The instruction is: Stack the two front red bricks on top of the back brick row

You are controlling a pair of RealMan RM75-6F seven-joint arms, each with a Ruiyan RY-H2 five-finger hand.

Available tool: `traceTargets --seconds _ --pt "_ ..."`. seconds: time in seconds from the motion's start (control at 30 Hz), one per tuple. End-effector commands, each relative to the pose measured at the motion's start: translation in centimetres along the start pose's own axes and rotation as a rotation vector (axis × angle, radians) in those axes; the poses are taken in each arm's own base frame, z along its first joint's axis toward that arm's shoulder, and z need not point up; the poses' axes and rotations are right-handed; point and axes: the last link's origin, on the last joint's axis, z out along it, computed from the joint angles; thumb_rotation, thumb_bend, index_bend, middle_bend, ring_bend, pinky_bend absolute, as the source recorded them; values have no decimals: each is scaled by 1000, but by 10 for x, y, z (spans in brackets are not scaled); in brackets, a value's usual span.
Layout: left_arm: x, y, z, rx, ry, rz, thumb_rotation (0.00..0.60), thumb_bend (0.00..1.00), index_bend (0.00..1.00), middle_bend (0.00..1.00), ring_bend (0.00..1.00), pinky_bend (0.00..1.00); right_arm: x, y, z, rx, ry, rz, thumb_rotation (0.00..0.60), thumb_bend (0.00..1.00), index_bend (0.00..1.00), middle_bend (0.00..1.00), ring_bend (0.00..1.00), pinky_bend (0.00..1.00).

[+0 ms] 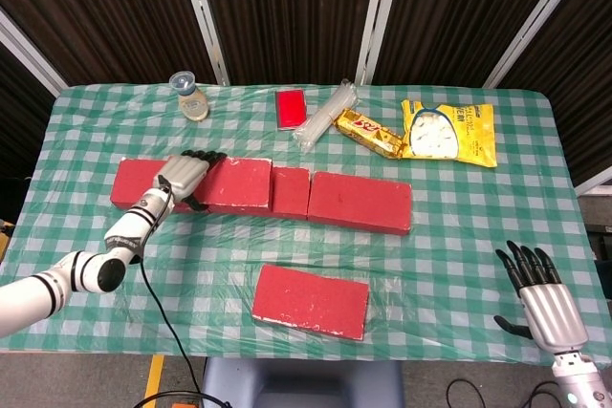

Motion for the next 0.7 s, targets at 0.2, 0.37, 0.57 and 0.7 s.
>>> traceTargets --seconds 0.2,0.37,0.57,0.7 --pt "-2 4 12 9 -6 3 600 310 70 629 618 477 2 1 0 -4 0 4 600 62 0 0 0 0" --pt "0 5 13 16 -3 -5 600 311 70 628 618 459 3 2 -1 0 4 9 600 63 0 0 0 0" --pt "1 1 13 32 -3 3 600 309 70 625 609 427 3 1 -1 4 -4 7 600 62 0 0 0 0" --pt "1 -1 13 40 -5 5 600 309 71 619 574 395 2 1 -1 4 -8 4 600 63 0 0 0 0"
